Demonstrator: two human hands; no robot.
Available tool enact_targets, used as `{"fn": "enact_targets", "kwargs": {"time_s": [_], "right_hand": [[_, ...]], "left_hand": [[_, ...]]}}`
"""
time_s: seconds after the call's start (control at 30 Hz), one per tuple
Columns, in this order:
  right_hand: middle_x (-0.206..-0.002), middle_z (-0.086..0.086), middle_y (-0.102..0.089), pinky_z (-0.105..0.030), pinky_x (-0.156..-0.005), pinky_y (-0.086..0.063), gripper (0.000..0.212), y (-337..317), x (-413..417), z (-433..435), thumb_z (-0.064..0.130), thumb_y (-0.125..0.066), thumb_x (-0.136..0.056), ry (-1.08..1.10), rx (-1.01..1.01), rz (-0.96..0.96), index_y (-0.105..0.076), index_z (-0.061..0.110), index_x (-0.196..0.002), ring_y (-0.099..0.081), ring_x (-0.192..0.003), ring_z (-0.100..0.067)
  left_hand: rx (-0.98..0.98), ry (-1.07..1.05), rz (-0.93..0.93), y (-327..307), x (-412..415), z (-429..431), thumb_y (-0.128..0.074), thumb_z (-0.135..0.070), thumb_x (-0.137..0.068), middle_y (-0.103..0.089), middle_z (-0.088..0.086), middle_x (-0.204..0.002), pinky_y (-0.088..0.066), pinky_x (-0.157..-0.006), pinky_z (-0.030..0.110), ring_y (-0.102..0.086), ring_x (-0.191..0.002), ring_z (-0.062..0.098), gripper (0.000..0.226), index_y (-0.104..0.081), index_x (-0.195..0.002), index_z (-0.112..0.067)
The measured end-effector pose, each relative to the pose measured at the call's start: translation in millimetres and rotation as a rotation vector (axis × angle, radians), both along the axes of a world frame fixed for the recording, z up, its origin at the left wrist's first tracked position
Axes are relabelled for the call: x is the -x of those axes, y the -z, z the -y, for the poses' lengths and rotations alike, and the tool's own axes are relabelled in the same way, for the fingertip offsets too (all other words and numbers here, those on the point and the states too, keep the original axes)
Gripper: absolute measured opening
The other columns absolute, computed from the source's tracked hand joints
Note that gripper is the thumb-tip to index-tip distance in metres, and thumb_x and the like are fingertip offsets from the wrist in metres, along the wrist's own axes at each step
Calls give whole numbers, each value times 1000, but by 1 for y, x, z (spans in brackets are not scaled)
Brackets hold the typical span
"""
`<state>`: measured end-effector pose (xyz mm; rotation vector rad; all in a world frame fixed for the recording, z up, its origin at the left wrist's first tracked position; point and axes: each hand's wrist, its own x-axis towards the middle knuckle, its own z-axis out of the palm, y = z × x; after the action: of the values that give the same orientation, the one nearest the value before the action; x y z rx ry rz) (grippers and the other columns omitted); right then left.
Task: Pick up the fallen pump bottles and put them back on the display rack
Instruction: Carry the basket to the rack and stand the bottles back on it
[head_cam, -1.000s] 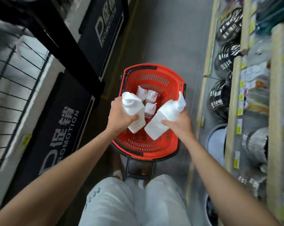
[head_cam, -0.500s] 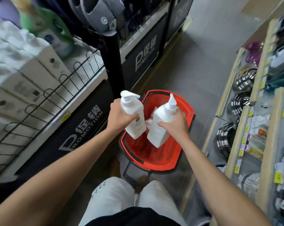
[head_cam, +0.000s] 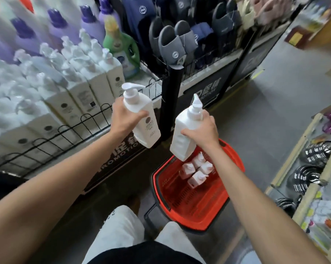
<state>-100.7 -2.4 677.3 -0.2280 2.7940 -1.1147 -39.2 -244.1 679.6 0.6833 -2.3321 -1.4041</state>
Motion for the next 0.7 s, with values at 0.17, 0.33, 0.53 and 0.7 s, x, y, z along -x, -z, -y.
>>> {"fn": "enact_targets", "kwargs": {"time_s": [0.17,0.33,0.53,0.7], "right_hand": [[-112,-4,-49,-36,-86,-47,73,-17,15,62,36,-80,-58,-102,13,-16,-48,18,-121,-53,-104,-26],[-113,-4,-48,-36,-84,-47,76,-28,22,133,38,-82,-60,-188,32,-18,-46,18,-124,-53,-102,-25],[-107,3,-43,-32,-87,-43,75,-40,28,207,34,-83,-62,-235,104,-24,-48,16,-125,-51,-108,-23],[-113,-2,-52,-37,-87,-48,72,-42,28,250,36,-84,-57,-255,142,-22,-51,17,-119,-53,-104,-22]], "left_hand": [[-59,-144,-35,-25,-9,57,-82,-37,-55,-67,3,-100,-58,-80,40,-65,-92,16,60,-61,-104,-10],[-27,-161,-90,-45,-25,118,-83,-32,-59,-68,2,-102,-56,-85,40,-65,-95,17,52,-61,-104,-15],[-6,-204,-117,-61,-31,186,-83,-31,-64,-59,0,-110,-48,-85,30,-58,-100,16,63,-46,-113,-18],[62,-175,-98,-71,-36,224,-83,-35,-60,-58,8,-114,-48,-87,34,-58,-101,21,62,-44,-107,-21]]}}
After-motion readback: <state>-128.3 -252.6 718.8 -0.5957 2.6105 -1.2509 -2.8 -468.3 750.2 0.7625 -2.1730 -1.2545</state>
